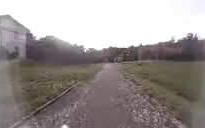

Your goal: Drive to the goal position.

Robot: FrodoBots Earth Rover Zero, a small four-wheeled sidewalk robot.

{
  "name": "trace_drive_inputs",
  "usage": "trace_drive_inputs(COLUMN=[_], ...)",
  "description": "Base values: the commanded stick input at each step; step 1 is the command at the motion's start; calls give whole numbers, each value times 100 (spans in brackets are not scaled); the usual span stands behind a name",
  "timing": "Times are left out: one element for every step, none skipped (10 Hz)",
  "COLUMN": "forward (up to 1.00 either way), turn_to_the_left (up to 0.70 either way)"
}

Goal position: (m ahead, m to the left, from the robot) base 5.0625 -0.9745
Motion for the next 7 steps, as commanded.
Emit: trace_drive_inputs(forward=[70, 70, 70, 70, 70, 70, 70], turn_to_the_left=[-31, -28, 0, 0, 0, 0, 0])
